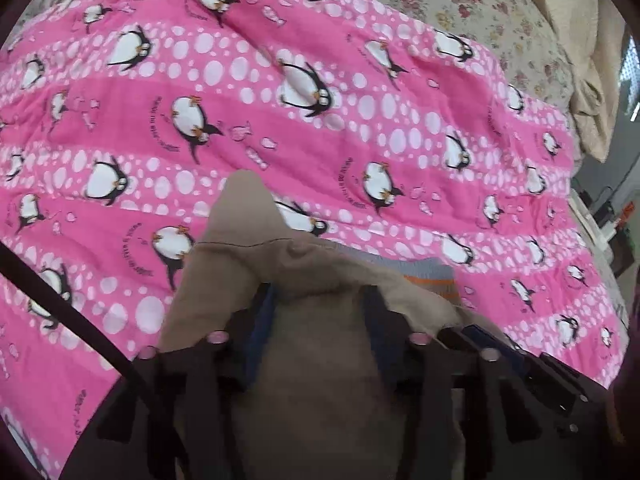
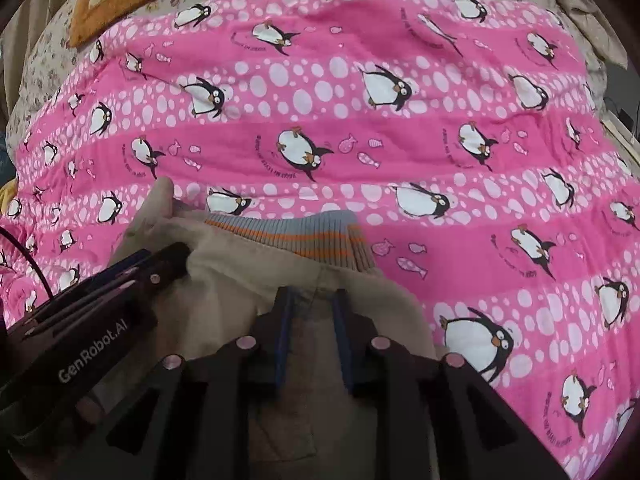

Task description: Fold large clothes

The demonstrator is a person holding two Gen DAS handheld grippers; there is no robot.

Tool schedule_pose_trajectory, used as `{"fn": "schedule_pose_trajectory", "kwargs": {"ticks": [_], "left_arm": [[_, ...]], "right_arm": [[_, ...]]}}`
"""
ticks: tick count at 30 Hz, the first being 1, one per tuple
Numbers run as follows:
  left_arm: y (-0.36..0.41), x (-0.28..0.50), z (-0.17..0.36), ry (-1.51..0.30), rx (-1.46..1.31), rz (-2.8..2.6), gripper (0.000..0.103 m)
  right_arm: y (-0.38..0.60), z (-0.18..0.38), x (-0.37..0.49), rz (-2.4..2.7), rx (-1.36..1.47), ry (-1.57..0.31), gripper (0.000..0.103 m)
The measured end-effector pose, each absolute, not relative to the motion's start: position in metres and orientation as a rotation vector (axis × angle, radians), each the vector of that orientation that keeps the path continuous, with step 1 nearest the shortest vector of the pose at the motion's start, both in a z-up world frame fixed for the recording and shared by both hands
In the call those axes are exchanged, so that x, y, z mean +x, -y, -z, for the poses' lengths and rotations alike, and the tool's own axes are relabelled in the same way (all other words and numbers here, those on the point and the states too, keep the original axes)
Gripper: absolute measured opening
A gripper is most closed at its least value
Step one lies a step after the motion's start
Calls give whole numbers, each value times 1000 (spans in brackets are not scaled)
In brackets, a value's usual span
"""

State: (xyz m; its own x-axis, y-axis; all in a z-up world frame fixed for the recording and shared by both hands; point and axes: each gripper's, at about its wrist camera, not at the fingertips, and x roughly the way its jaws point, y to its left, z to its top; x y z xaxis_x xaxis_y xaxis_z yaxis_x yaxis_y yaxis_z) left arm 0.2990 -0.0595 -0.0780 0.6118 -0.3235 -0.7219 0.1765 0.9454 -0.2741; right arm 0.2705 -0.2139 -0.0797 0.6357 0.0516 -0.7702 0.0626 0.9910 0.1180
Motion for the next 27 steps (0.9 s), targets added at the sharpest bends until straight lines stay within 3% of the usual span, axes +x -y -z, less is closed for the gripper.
{"fn": "schedule_pose_trajectory", "kwargs": {"ticks": [2,12,24,27], "left_arm": [[64,299,78,-869,-165,297,24],[69,302,78,-875,-178,358,49],[82,298,76,-883,-63,337,52],[76,281,52,-828,-33,296,51]], "right_arm": [[216,80,270,-10,159,-880,28],[218,85,271,-41,165,-902,28],[213,85,261,-42,130,-922,28],[215,82,244,-35,101,-929,33]]}}
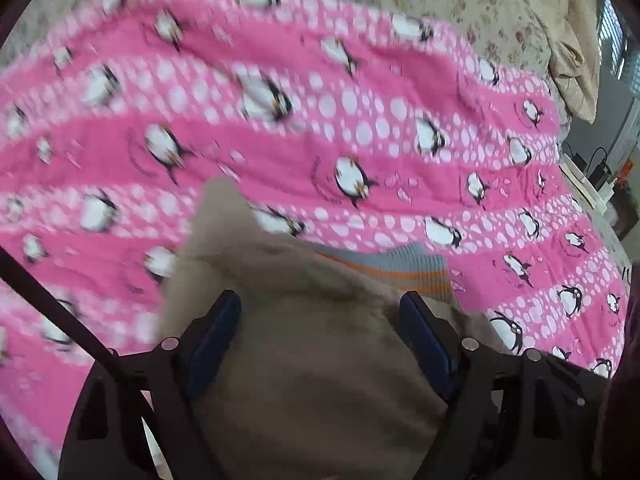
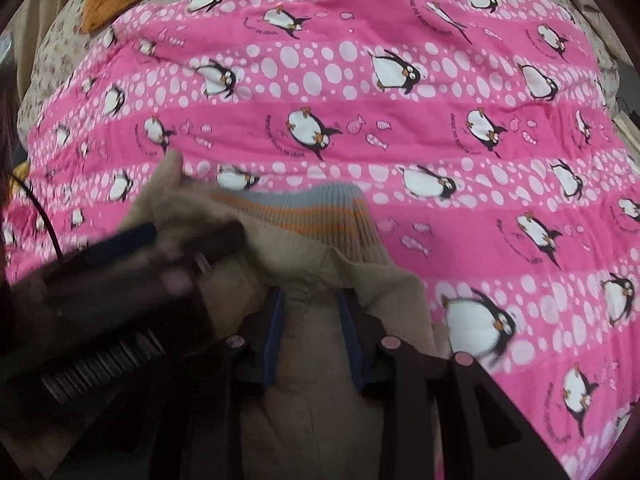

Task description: Fold large clothes

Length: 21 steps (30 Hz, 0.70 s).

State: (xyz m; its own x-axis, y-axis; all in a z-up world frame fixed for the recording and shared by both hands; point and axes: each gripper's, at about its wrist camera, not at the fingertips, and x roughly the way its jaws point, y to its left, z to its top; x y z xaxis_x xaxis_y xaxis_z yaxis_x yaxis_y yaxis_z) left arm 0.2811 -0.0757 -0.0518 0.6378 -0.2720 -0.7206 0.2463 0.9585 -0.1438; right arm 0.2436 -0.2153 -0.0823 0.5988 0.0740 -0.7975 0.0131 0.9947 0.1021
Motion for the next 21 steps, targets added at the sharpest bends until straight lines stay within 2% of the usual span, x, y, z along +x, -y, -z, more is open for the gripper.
{"fn": "schedule_pose_trajectory", "kwargs": {"ticks": [2,4,9,11,13,14,15,17,19,21], "left_arm": [[61,260,28,-766,-25,250,51],[45,245,18,-767,-46,240,51],[14,168,32,-857,-141,266,51],[22,146,45,-899,-80,251,51],[32,139,75,-1003,-29,229,53],[32,140,84,-1028,-48,222,57],[30,140,81,-1017,-58,212,58],[26,136,70,-982,-67,197,58],[21,114,61,-907,-61,173,58],[22,97,61,-863,-32,150,58]], "right_arm": [[223,77,222,-11,103,-916,40],[231,68,201,4,103,-896,41],[224,23,119,-113,105,-684,41],[212,37,102,-125,64,-744,41],[211,72,102,-83,51,-882,46],[219,78,99,-56,106,-889,53],[223,74,98,-53,139,-890,56],[227,55,82,-60,137,-816,47],[221,40,49,-61,87,-677,47],[212,42,34,-93,52,-654,52]]}}
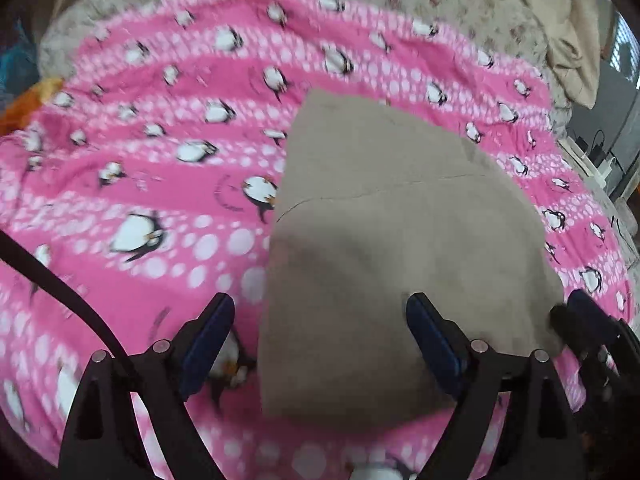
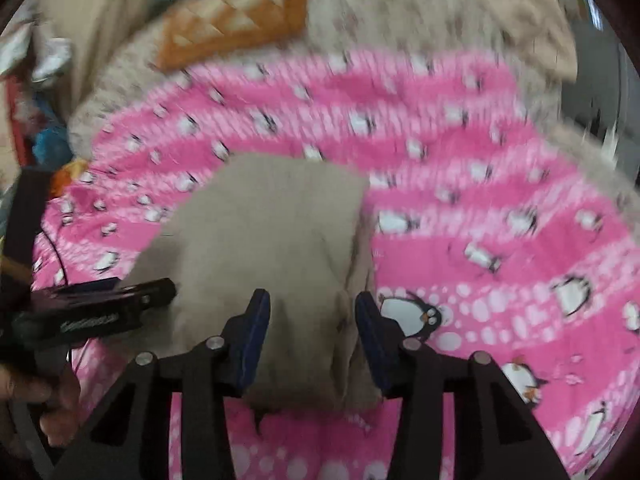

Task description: Fold large clothes

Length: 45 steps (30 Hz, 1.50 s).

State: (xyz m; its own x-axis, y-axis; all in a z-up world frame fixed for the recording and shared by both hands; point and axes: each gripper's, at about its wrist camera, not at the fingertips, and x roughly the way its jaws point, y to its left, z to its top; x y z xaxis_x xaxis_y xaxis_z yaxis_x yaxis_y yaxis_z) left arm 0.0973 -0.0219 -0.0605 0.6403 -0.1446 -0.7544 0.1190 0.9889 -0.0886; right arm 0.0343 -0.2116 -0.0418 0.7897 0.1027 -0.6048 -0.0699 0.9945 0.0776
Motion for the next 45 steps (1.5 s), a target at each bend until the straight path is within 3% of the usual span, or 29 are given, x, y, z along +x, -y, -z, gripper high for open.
{"fn": "schedule_pose_trajectory", "kwargs": {"ticks": [4,6,9,12,15,20,26,32,45], "left_arm": [[33,106,86,-962,30,133,61],[24,110,88,-973,-18,132,71],[17,111,89,-983,-71,153,73],[18,111,89,-981,-76,149,74],[17,110,90,-982,-101,151,74],[15,101,80,-955,-121,176,74],[5,42,18,-708,-60,88,74],[26,30,0,-773,37,104,74],[55,2,-8,-770,79,116,74]], "right_arm": [[197,89,52,-91,-11,-903,56],[191,87,52,-69,-57,-892,58],[194,87,47,-78,-31,-906,63],[197,90,34,-113,16,-932,78],[203,94,12,-124,60,-906,80],[220,85,-2,-127,142,-889,79],[234,13,-21,35,78,-700,80],[231,-10,-11,15,-41,-804,80],[254,0,-44,-44,75,-684,80]]}}
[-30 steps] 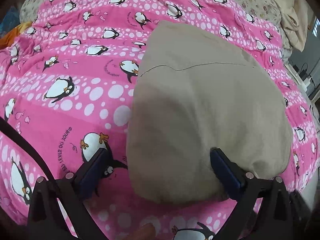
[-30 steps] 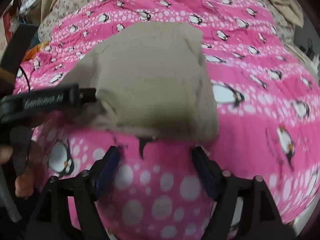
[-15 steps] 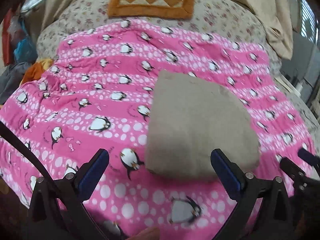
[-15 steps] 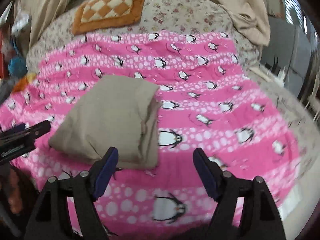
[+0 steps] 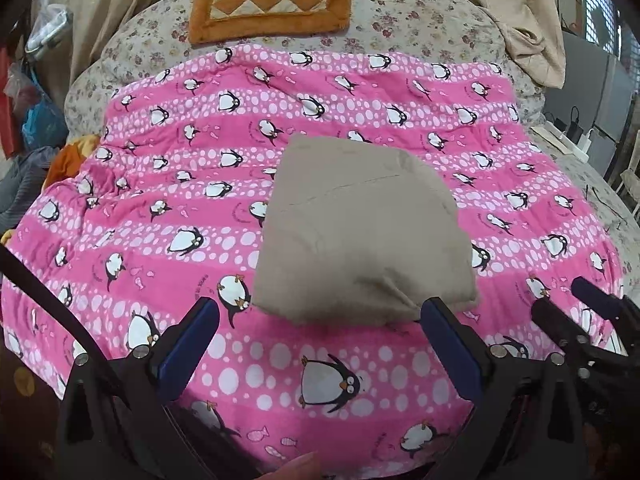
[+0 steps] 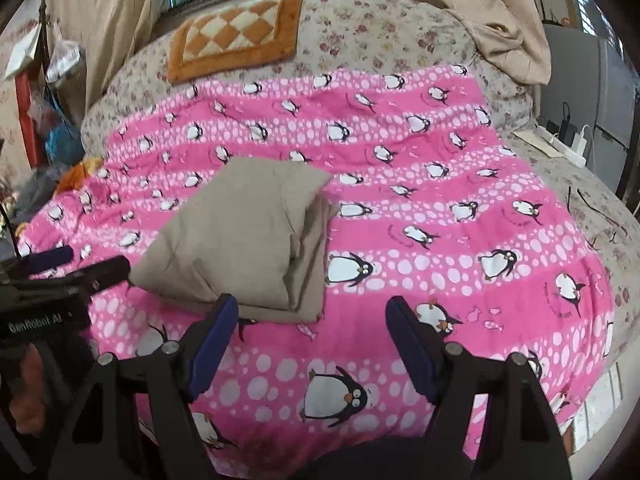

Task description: Fold large clothes

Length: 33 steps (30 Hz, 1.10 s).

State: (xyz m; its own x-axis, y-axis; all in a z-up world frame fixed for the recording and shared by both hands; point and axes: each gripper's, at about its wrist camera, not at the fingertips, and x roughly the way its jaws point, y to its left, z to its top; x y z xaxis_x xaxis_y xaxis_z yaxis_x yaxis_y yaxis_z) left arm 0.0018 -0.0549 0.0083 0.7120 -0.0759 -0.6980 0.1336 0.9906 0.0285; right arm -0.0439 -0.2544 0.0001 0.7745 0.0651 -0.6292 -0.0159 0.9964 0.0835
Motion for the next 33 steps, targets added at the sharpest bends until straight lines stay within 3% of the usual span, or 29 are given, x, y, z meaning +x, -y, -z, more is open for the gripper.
{"fn": "schedule_pose_trajectory", "kwargs": {"ticks": [33], "left_arm": [[51,-2,-11,-766,64,109,74]], "right_arm": [[265,8,-43,-57,91,-680,80]]}}
